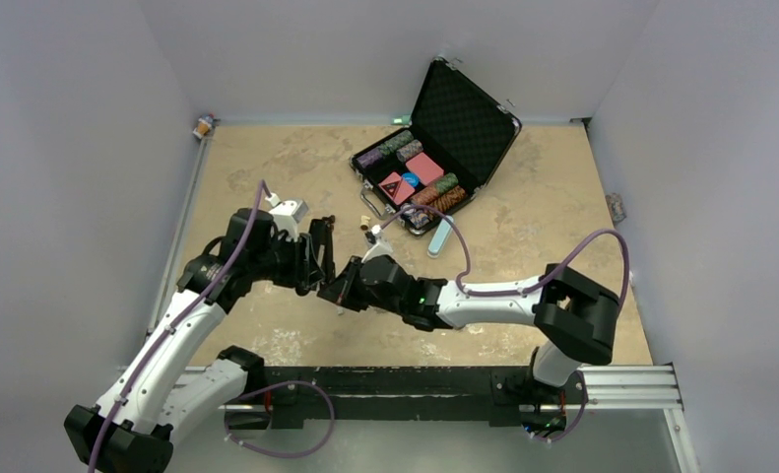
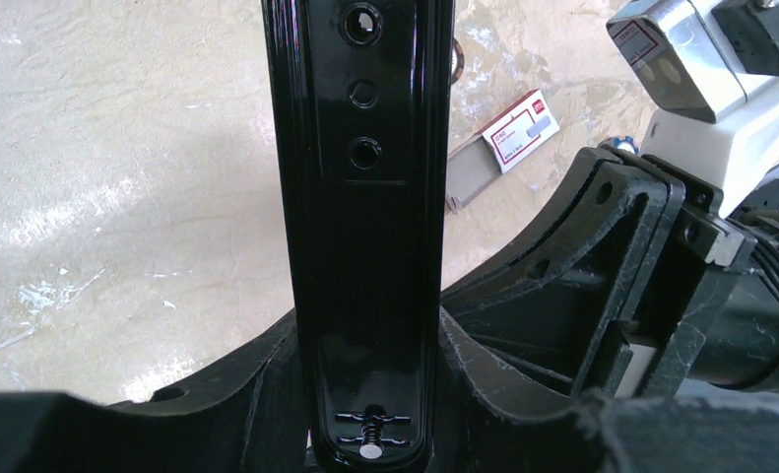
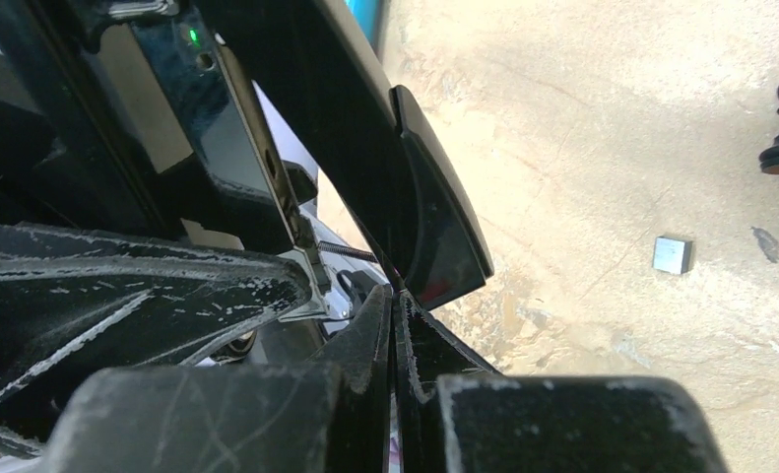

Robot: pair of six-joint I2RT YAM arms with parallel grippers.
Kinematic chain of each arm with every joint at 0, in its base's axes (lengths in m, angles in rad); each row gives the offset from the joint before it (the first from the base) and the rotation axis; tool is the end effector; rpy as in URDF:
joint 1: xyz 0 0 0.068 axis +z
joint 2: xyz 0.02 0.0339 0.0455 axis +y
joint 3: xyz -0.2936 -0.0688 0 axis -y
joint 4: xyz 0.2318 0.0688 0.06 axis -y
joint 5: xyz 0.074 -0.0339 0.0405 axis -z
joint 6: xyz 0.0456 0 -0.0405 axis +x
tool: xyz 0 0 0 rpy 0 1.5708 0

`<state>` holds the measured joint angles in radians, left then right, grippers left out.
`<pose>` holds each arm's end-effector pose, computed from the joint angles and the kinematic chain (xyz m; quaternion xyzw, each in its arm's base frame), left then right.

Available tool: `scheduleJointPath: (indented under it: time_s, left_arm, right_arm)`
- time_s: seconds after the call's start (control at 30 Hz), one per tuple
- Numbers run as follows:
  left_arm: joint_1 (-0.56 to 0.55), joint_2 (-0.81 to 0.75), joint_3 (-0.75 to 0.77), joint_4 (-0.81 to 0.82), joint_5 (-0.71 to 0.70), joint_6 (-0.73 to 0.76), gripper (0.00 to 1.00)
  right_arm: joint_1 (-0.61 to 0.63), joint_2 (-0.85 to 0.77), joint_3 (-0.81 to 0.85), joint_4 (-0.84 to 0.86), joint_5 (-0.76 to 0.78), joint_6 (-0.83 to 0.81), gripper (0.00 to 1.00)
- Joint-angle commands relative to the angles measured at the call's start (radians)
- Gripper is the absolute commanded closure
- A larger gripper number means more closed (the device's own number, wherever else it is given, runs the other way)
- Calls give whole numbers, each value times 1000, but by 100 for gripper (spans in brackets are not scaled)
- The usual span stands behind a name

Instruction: Unload the staples from the stapler

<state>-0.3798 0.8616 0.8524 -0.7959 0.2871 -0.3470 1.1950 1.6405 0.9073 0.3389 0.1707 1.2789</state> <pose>0.1278 -0.0649 0.3093 0.0685 0.9171 -0.2555 0.2984 0.1403 0.3345 0.2501 0.0820 0.8262 0.4991 0.2482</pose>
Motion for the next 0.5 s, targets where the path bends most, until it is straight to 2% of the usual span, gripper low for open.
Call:
scheduleJointPath:
  time_s: [0.0, 0.27, 0.47]
  left_arm:
    - [-6, -36, 19, 18, 93, 5, 100]
    - [-7, -99, 24, -40, 122, -23, 100]
    - [-7, -70, 19, -51, 142, -20, 100]
  right_arm:
    - [-54, 7, 5, 21, 46, -15, 100]
    - [-224, 27, 1, -20, -23, -120, 100]
    - [-376, 8, 223, -193, -41, -277, 100]
